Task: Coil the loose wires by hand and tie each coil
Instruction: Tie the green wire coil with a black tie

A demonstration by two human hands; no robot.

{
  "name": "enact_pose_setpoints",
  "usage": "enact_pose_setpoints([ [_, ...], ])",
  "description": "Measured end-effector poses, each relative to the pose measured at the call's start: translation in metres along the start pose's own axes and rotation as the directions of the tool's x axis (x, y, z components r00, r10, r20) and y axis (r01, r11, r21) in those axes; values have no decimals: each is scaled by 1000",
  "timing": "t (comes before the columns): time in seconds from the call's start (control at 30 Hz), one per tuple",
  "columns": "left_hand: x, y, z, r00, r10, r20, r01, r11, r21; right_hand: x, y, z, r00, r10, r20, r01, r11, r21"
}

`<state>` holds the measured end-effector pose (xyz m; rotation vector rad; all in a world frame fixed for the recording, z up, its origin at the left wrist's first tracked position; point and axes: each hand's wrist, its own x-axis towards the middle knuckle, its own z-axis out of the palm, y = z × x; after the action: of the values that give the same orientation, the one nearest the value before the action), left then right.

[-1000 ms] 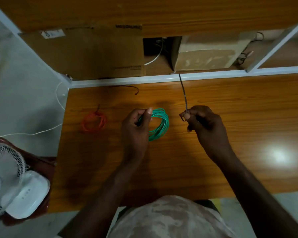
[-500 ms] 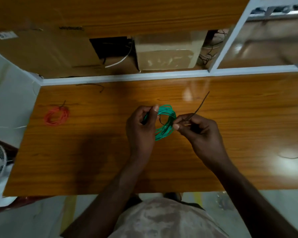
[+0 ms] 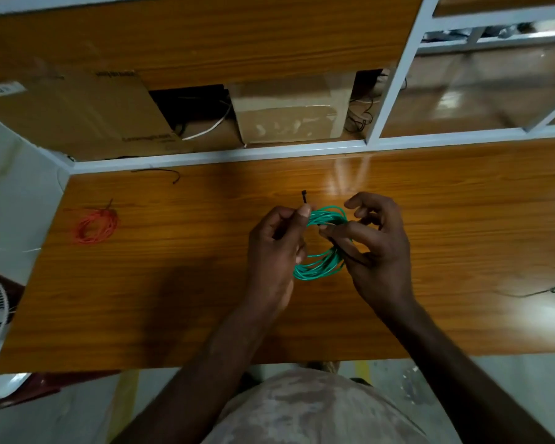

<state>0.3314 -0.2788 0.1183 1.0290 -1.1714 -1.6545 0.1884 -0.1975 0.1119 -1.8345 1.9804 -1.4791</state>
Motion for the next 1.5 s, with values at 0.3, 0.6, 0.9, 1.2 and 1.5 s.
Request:
enact_pose_setpoints([
  [0.3,14,15,-31,1000,15,-19,-14,999,41,3,-34,23,994,92,-56,-84,987,138],
  [0.6,24,18,-49,999,31,-20,-28,990,136,25,-79,26,913,407,-27,-338,791,511],
  [0.9,29,21,-50,996,43,-72,-33,990,136,22,-72,34,918,380,-110,-356,915,189],
  [1.2,21,25,-52,993,113,-23,-108,981,160,20,-71,39,922,386,-32,-384,921,63],
  [1.5,13,23,-51,987,159,-7,-157,976,151,17,-72,37,921,387,-54,-381,920,88],
])
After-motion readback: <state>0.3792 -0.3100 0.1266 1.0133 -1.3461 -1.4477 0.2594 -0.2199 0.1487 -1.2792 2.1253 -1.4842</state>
